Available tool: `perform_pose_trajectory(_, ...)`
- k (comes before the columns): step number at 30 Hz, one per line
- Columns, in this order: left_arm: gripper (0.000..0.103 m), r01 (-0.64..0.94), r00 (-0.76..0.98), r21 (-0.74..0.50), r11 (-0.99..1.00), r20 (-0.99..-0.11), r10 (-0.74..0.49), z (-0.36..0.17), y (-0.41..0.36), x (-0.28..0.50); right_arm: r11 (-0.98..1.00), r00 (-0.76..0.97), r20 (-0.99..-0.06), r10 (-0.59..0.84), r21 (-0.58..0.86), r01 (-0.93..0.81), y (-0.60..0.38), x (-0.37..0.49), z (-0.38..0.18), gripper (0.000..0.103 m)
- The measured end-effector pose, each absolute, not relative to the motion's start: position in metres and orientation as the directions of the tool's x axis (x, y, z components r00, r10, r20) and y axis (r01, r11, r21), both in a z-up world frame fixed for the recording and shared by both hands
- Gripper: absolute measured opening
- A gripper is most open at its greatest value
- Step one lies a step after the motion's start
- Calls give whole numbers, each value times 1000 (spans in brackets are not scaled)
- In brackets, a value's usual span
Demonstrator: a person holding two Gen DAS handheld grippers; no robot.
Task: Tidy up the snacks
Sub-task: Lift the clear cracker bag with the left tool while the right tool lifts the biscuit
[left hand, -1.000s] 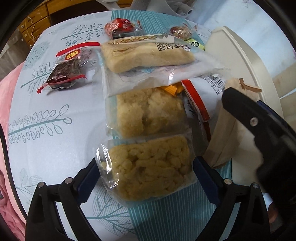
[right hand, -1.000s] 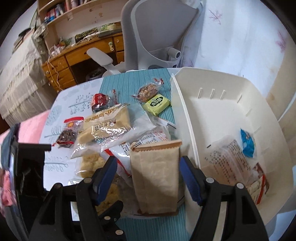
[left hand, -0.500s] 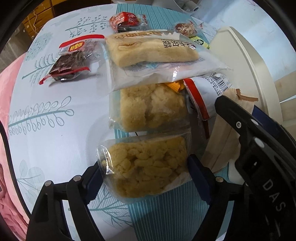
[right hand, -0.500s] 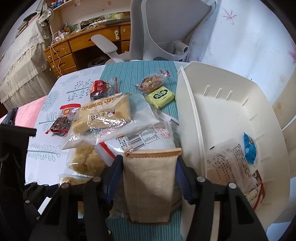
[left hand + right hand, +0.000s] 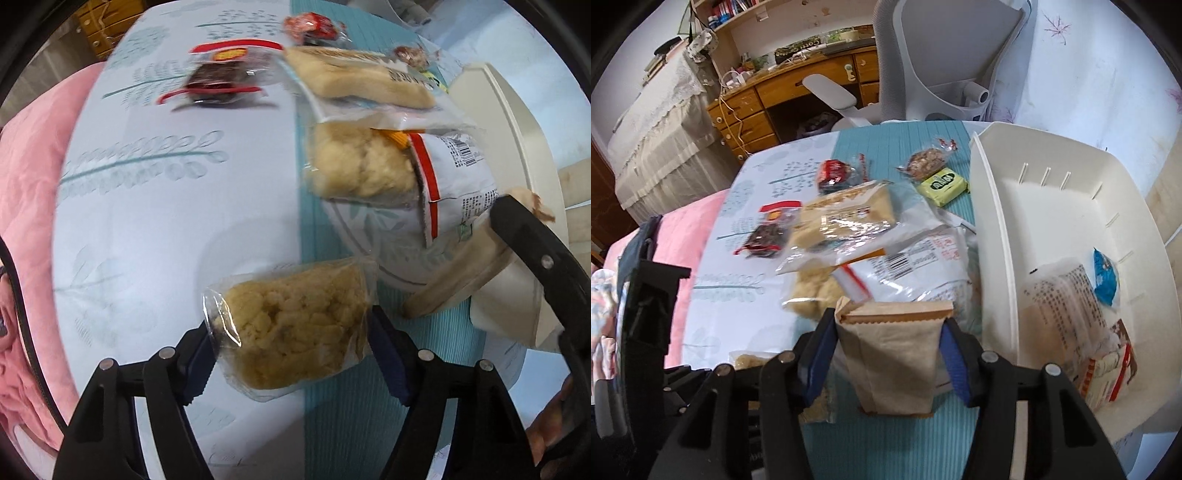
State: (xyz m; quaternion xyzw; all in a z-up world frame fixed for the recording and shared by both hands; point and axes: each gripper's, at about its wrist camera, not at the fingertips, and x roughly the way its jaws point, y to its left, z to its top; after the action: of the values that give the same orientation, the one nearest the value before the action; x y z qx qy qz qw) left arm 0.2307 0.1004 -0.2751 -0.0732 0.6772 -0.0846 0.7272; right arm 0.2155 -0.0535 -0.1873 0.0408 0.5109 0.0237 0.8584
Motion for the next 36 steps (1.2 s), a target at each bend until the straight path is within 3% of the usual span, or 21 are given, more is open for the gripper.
perform_pose_trajectory(18,72,84,246,-300,950,-918,-311,-178,139,161,987,588,-793,160,125,-100,-38,122,-106,53)
perform_pose_trajectory(36,73,199,427,-354,914,-808,-406,-95,61,134,982,623,-764,167,183,-40,-149,98,-52,53)
